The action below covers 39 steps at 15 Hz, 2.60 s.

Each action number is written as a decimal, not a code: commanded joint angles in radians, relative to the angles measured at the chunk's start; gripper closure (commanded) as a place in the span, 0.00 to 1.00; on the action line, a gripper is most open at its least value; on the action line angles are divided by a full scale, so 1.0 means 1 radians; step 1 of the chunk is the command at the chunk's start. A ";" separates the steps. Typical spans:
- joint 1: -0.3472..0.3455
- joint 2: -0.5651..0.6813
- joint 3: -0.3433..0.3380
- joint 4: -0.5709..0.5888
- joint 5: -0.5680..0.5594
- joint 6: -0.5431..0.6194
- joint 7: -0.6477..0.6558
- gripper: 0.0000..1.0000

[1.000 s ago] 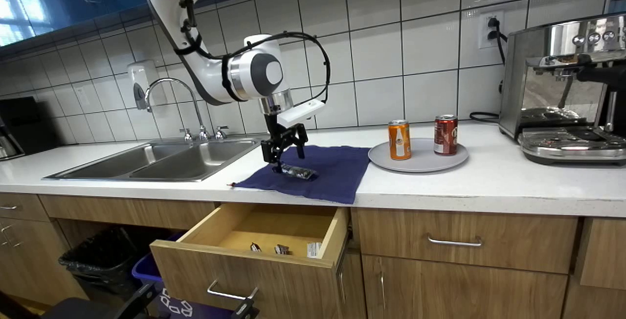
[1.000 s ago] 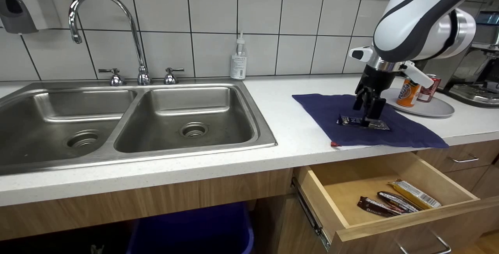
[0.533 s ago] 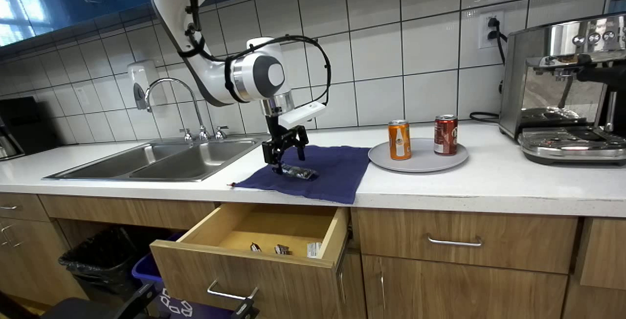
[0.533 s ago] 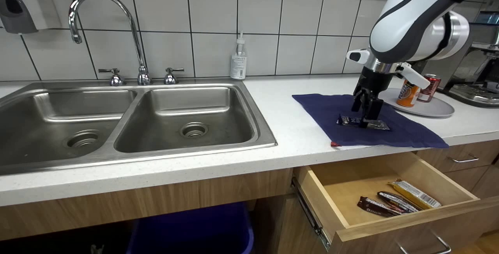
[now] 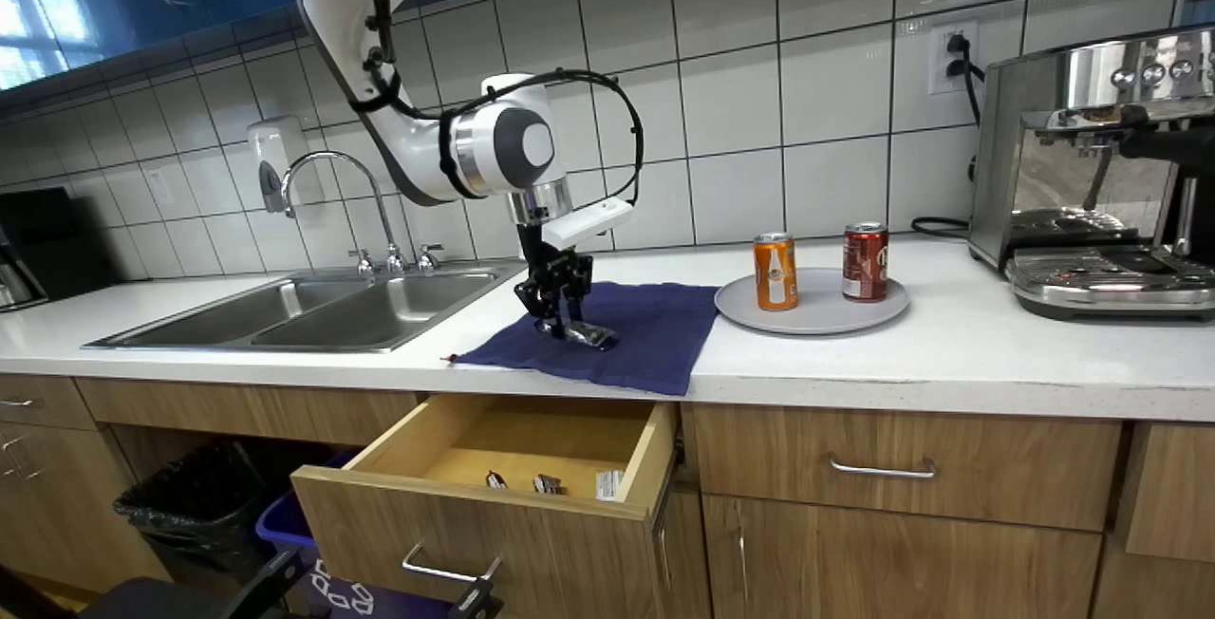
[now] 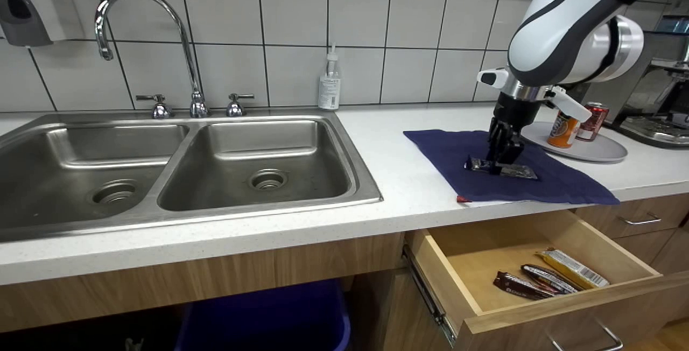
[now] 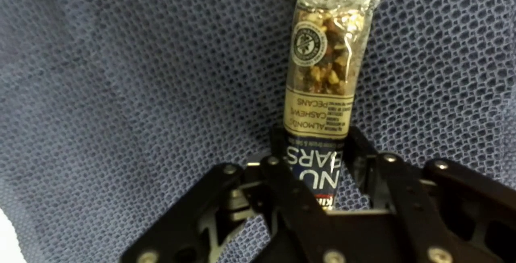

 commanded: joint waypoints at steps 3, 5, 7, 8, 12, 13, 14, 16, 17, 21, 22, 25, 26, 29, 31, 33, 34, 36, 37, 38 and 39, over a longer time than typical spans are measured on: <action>0.003 0.008 -0.002 0.033 0.005 -0.036 0.000 0.92; 0.002 0.006 -0.001 0.032 0.006 -0.036 -0.002 0.92; -0.001 0.000 0.001 0.027 0.009 -0.032 -0.005 0.93; -0.002 -0.005 0.002 0.023 0.010 -0.027 -0.008 0.93; -0.007 -0.020 0.004 0.011 0.014 -0.016 -0.013 0.93; -0.009 -0.025 0.006 0.006 0.016 -0.013 -0.015 0.93; -0.010 -0.029 0.006 0.001 0.016 -0.010 -0.015 0.93; -0.011 -0.039 0.006 -0.011 0.018 -0.004 -0.016 0.93; -0.012 -0.045 0.006 -0.018 0.019 0.000 -0.017 0.93; -0.019 -0.069 0.008 -0.053 0.022 0.018 -0.024 0.93; -0.020 -0.076 0.009 -0.067 0.022 0.022 -0.027 0.93; -0.025 -0.103 0.011 -0.112 0.026 0.034 -0.034 0.93; -0.026 -0.113 0.011 -0.127 0.027 0.038 -0.036 0.93; -0.029 -0.143 0.012 -0.174 0.032 0.053 -0.044 0.93; -0.030 -0.163 0.014 -0.207 0.037 0.069 -0.048 0.93; -0.027 -0.184 0.013 -0.239 0.040 0.085 -0.046 0.93; -0.025 -0.193 0.013 -0.255 0.041 0.094 -0.044 0.93; -0.020 -0.214 0.009 -0.287 0.039 0.105 -0.037 0.93; -0.018 -0.227 0.008 -0.306 0.039 0.113 -0.034 0.93; -0.016 -0.239 0.007 -0.324 0.038 0.119 -0.031 0.93; -0.014 -0.250 0.005 -0.342 0.037 0.126 -0.029 0.93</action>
